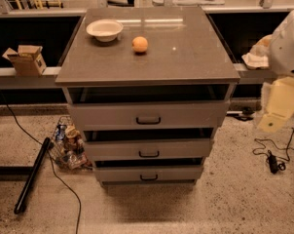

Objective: Open bottom drawer

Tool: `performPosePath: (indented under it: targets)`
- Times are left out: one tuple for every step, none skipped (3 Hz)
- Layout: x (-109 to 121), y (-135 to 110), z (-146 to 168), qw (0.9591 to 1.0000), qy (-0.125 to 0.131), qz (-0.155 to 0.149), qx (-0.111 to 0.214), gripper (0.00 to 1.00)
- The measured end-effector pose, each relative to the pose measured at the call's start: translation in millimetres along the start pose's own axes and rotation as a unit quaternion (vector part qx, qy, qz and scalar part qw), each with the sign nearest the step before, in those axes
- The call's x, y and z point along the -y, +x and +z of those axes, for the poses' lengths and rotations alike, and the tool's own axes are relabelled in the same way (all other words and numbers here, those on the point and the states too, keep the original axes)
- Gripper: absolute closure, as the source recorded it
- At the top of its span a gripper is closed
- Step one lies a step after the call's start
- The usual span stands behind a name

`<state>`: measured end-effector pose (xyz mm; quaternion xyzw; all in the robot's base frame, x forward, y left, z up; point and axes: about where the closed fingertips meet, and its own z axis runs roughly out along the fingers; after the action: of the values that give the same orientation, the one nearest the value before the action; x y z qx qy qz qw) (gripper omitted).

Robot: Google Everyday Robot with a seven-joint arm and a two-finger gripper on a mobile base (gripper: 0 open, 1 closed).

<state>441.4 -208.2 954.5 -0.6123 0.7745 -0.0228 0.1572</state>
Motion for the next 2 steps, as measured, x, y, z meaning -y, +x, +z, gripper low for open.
performPosePath:
  targets:
    - [-15,-8,53,0.9995,-0.021,-0.018,0.018,0.00]
    - [-36,-20,115,0.9976,-0.048,-0.037,0.034,0.00]
